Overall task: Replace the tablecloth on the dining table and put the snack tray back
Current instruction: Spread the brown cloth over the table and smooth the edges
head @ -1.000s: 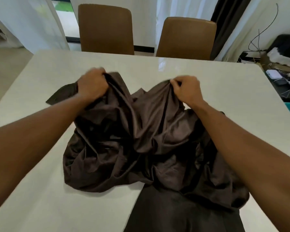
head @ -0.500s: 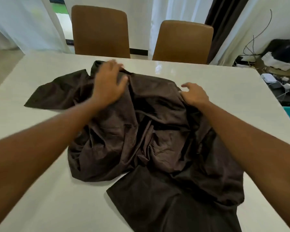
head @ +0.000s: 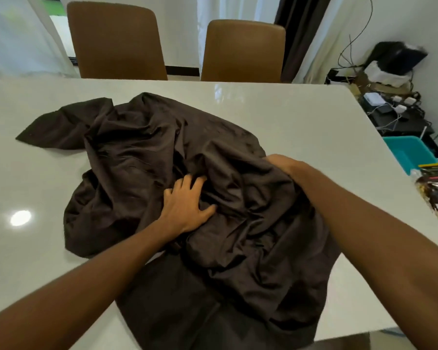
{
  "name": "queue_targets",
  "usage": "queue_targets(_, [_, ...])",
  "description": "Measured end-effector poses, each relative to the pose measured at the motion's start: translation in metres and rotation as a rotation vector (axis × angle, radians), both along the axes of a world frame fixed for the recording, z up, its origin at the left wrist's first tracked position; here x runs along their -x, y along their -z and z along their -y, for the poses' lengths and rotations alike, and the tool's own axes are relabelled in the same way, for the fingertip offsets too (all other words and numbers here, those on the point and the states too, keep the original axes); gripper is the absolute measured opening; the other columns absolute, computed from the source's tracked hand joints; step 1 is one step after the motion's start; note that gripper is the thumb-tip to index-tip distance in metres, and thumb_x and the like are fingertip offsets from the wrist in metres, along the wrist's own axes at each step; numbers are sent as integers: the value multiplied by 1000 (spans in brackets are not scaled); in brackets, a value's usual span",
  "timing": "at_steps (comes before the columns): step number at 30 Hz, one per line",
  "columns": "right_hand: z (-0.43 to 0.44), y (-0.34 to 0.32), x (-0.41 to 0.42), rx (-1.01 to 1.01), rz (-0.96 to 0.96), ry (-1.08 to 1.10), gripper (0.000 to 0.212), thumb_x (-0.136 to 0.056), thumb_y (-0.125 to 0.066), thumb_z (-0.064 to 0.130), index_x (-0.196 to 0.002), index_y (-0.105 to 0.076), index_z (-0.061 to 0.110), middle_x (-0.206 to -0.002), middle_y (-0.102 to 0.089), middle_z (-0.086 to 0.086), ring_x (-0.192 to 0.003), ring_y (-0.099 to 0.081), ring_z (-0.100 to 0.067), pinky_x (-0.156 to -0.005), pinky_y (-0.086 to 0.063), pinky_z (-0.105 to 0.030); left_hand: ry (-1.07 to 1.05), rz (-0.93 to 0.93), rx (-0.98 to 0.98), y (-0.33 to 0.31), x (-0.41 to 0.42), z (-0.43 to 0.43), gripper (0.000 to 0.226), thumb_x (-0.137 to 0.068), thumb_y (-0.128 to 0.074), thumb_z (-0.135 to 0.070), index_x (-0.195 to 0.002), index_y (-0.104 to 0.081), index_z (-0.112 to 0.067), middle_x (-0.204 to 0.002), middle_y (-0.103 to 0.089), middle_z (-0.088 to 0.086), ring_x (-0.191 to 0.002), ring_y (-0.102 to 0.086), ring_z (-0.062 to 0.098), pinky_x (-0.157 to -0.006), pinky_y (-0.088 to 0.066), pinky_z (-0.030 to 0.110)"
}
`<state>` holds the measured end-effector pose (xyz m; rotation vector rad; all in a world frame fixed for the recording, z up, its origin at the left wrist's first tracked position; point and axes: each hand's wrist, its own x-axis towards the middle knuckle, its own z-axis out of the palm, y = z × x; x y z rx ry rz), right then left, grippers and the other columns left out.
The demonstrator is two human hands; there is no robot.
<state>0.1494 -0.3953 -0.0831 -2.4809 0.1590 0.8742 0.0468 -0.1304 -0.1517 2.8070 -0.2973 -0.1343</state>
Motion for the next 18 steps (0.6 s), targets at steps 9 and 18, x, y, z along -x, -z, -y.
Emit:
queue_targets(9, [49, -54, -35, -31, 546, 638, 48, -94, -54, 34, -127, -60, 0, -128, -63, -20, -115, -61, -39, -94, -50, -40, -174, -50, -147, -3, 35, -14, 64, -84, -56, -32, -144, -36, -22, -138, -41, 9, -122, -41, 37, -95, -41, 55])
queue_targets(18, [59, -48, -25, -194, 423, 313, 55, -99, -59, 42, -148, -43, 25, -134, -51, 3, -120, -52, -21, -101, -44, -40, -268, -191, -204, -4, 29, -83, 72, -80, -65, -28, -145, -36, -17, -144, -32, 15, -122, -35, 45, -103, -40, 50])
